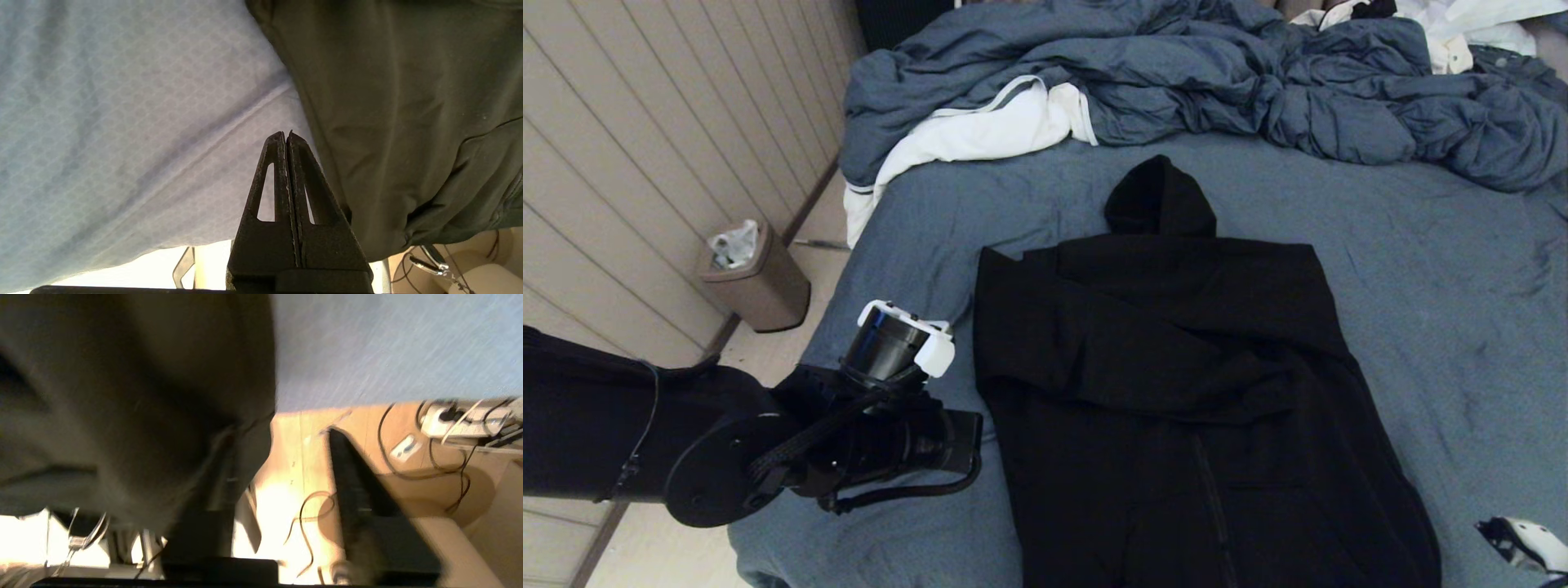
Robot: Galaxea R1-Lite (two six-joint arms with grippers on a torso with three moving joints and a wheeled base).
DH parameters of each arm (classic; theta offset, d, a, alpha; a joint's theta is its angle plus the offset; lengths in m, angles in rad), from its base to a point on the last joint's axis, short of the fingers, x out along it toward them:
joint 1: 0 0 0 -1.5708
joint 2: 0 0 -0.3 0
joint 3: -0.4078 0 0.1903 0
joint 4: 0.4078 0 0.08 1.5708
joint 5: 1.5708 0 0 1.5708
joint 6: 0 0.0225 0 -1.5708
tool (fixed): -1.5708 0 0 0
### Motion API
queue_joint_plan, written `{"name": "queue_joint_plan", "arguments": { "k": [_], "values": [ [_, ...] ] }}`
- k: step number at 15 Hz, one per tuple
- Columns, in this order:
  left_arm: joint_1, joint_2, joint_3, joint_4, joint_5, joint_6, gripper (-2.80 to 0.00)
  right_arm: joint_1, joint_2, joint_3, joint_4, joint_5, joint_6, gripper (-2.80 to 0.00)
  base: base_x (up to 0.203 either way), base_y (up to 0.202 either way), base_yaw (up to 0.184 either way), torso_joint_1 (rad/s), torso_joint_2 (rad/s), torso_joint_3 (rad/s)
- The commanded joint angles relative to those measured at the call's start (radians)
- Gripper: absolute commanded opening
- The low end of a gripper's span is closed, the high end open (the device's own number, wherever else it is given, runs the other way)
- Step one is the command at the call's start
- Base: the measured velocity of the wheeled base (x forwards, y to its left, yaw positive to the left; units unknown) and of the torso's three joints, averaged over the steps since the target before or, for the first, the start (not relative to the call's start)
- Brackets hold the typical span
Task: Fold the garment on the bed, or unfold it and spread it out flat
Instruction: Fold the black sweatshirt
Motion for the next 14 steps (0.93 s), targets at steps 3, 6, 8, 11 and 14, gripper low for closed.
{"name": "queue_joint_plan", "arguments": {
  "k": [3,6,8,11,14],
  "values": [
    [-0.003,0.008,-0.017,0.000,0.003,-0.003,-2.80,0.003,0.058,0.014,-0.018,0.005,-0.002,0.00,0.000,0.000,0.000,0.000,0.00,0.000],
    [-0.003,0.011,-0.020,-0.001,0.001,-0.001,-2.80,0.043,0.055,0.014,0.023,0.061,0.009,0.00,0.000,0.000,0.000,0.000,0.00,0.000],
    [-0.005,0.009,-0.024,-0.001,0.003,-0.001,-2.80,0.084,0.079,0.014,0.028,0.067,0.012,0.00,0.000,0.000,0.000,0.000,0.00,0.000],
    [-0.010,-0.001,-0.025,-0.001,0.004,-0.001,-2.80,0.104,0.139,0.014,0.005,0.065,0.014,0.00,0.000,0.000,0.000,0.000,0.00,0.000],
    [-0.016,-0.001,-0.030,-0.001,0.004,-0.001,-2.80,0.105,0.163,0.016,-0.033,0.064,0.015,0.00,0.000,0.000,0.000,0.000,0.00,0.000]
  ]
}}
